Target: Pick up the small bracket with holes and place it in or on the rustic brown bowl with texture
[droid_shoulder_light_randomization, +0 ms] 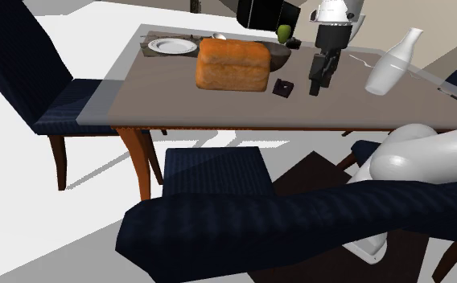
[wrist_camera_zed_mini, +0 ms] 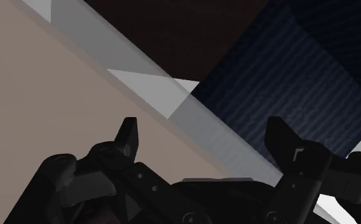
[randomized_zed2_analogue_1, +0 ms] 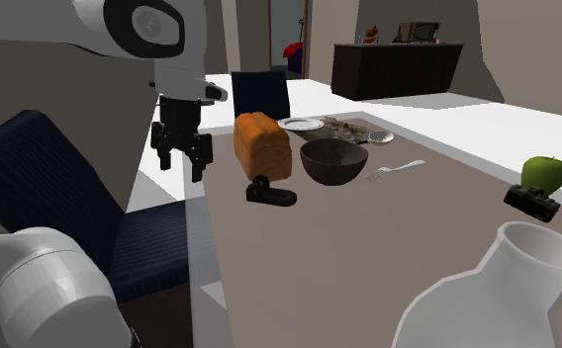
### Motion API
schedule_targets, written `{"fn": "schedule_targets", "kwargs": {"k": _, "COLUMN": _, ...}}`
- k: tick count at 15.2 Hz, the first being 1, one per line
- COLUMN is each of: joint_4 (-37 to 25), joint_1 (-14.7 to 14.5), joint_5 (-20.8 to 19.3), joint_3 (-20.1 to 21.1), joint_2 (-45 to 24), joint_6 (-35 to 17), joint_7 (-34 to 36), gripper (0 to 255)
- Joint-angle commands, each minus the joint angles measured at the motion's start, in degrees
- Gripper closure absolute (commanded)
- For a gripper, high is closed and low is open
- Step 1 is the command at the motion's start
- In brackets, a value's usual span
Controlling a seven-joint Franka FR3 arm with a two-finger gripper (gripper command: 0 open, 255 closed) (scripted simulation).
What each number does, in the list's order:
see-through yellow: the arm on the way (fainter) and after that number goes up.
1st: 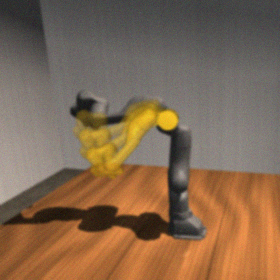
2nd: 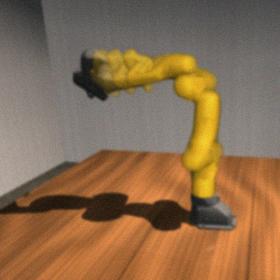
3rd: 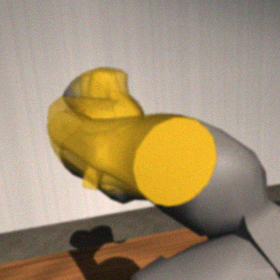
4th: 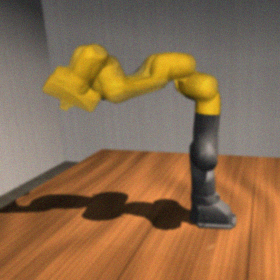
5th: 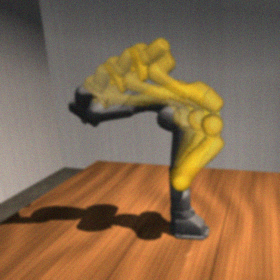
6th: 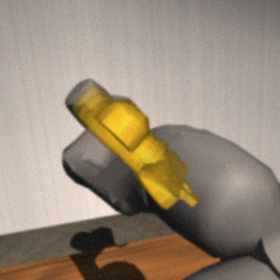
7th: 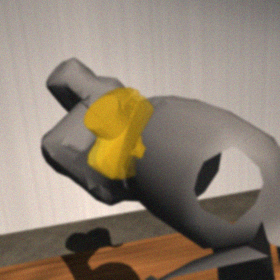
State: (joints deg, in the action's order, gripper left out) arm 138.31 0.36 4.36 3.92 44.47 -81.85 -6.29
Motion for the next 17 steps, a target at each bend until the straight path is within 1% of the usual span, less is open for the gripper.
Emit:
{"fn": "schedule_targets", "kwargs": {"k": 1, "joint_4": 0.0, "joint_1": 0.0, "joint_5": 0.0, "joint_3": 0.0, "joint_2": 0.0, "joint_6": 0.0, "joint_7": 0.0, "gripper": 0}}
{"fn": "schedule_targets", "kwargs": {"k": 7, "joint_4": -1.9, "joint_1": 2.2, "joint_5": -4.0, "joint_3": -2.9, "joint_2": -8.3, "joint_6": -9.8, "joint_7": -3.5, "gripper": 0}}
{"fn": "schedule_targets", "kwargs": {"k": 13, "joint_4": -6.1, "joint_1": 4.2, "joint_5": -6.7, "joint_3": -5.6, "joint_2": -17.7, "joint_6": -18.4, "joint_7": -6.5, "gripper": 0}}
{"fn": "schedule_targets", "kwargs": {"k": 14, "joint_4": -6.5, "joint_1": 4.3, "joint_5": -6.9, "joint_3": -5.8, "joint_2": -18.4, "joint_6": -19.0, "joint_7": -6.7, "gripper": 0}}
{"fn": "schedule_targets", "kwargs": {"k": 17, "joint_4": -4.2, "joint_1": 4.3, "joint_5": -6.9, "joint_3": -5.9, "joint_2": -18.4, "joint_6": -21.3, "joint_7": -6.7, "gripper": 0}}
